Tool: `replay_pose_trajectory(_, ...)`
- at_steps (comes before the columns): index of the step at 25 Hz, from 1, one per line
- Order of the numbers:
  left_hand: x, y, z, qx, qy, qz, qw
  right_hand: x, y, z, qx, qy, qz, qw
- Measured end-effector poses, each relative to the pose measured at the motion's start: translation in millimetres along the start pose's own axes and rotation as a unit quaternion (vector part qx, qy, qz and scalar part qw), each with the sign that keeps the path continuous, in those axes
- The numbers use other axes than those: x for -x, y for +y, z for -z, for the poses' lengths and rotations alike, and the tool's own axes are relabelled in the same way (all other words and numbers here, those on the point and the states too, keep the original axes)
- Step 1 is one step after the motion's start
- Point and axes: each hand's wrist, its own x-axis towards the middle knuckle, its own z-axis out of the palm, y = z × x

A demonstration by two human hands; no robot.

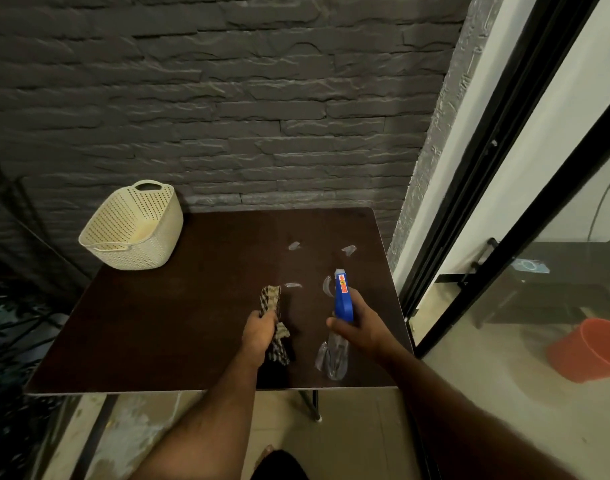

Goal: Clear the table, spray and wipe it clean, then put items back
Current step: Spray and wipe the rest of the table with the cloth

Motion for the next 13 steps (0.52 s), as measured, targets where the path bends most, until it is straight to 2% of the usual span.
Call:
replay_pose_trajectory(5,-24.8,16.6,12.3,0.115,-0.043,0.016,0.992,-19.9,-2.5,-7.6,-0.038,0.009,0.013,0.999)
replay_pose_trajectory(13,-74.4,90.7,33.0,0.227,-0.058,0.028,0.972,-111.1,-27.1,-11.4,-0.125,0.028,-0.047,0.991)
